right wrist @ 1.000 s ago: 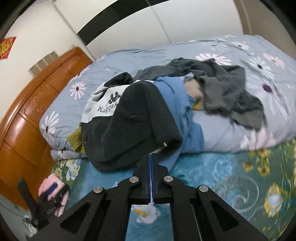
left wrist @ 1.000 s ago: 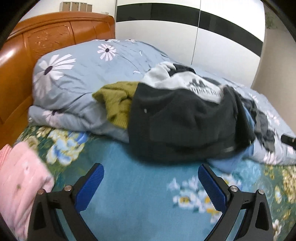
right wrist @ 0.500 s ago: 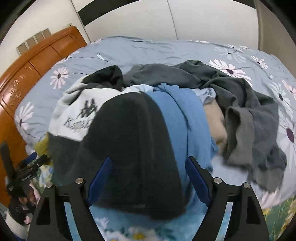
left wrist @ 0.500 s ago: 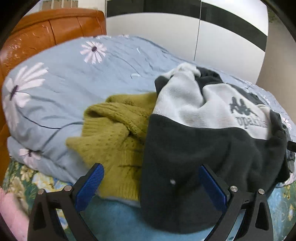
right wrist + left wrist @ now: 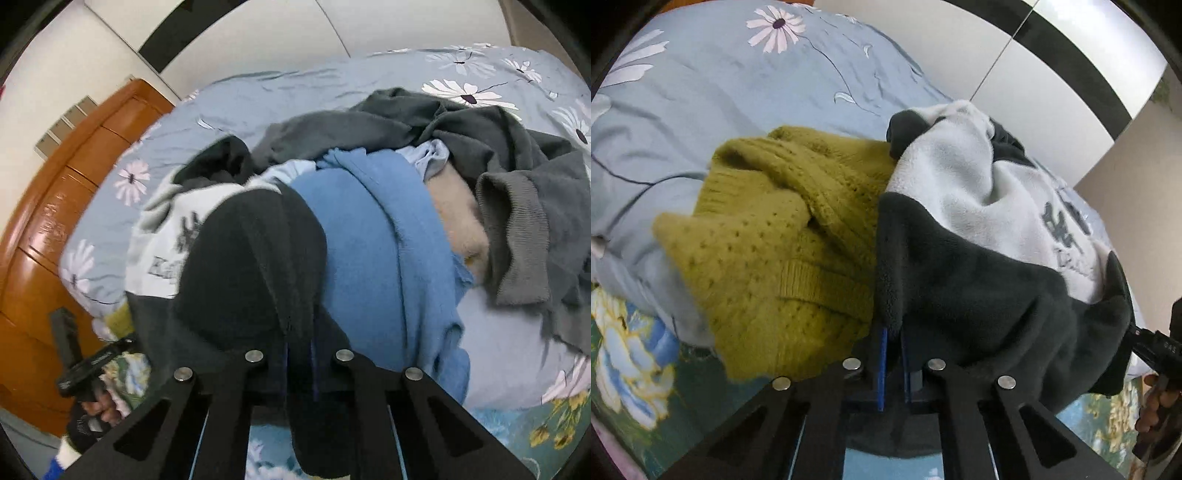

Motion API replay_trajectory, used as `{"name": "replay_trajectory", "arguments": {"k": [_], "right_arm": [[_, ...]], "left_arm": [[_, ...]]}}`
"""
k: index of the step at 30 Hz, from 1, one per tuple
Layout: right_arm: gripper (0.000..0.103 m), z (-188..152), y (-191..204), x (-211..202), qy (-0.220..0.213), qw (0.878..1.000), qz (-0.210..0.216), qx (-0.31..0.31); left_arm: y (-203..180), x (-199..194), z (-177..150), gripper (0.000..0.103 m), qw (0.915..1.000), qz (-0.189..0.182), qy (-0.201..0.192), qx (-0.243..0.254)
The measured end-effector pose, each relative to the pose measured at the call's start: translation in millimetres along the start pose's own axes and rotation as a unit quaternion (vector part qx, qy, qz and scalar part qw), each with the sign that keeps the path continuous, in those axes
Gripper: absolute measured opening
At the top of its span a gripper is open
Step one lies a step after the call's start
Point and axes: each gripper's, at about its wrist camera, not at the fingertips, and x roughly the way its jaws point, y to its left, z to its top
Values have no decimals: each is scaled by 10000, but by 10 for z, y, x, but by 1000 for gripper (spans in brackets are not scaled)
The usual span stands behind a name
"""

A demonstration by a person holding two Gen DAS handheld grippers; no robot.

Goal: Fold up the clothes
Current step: 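Grasp the jacket hem with the left gripper while the right gripper holds the jacket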

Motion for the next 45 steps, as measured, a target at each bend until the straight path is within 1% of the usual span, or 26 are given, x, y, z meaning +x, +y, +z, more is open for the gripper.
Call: {"name": "replay_trajectory", "arguments": {"k": [5, 10, 15, 22, 25, 28, 31, 34, 37, 39, 41, 44, 45], "right_arm": [[8, -136, 23, -392, -12, 9995, 308, 38], [8, -428, 73, -801, -37, 9981, 613, 36], [7, -773, -19, -1274, 15, 9980, 628, 25], [7, -1318, -136, -1824, 152, 9979, 621, -57], [7, -1612, -217, -2001, 249, 9980, 588, -22], [7, -1964, -365, -2174, 344, 9977, 567, 120], [7, -2290, -482, -2343, 449, 9975, 514, 200], [7, -2606, -599, -2438, 608, 9972, 375, 218], [7, -2804, -782, -2415, 718, 9962, 239, 436], [8, -2850, -801, -2381, 751, 9961, 171, 421], [8, -2872, -779, -2346, 769, 9965, 92, 328], [11, -2889, -733, -2304, 817, 9965, -60, 152], [11, -2897, -732, -2290, 850, 9962, -153, 76]], "left_arm": [[-189, -337, -161, 6, 9999, -2, -58, 106], [-424, -683, -393, 5, 9992, 2, -93, 387], [-647, -984, -701, 5, 9984, 14, -16, 572], [-855, -1415, -1507, 5, 9961, 56, 219, 856], [-838, -1559, -1949, 5, 9959, 29, 400, 809], [-784, -1673, -2305, 5, 9959, 29, 549, 716], [-733, -1791, -2558, 5, 9961, 27, 623, 628], [-676, -1850, -2739, 5, 9962, 62, 688, 538], [-620, -1773, -2799, 5, 9959, 104, 779, 442], [-599, -1717, -2833, 6, 9957, 81, 830, 413], [-619, -1712, -2877, 8, 9951, 107, 876, 454], [-666, -1776, -2918, 9, 9949, 125, 815, 583], [-683, -1803, -2910, 13, 9951, 138, 772, 598]]}}
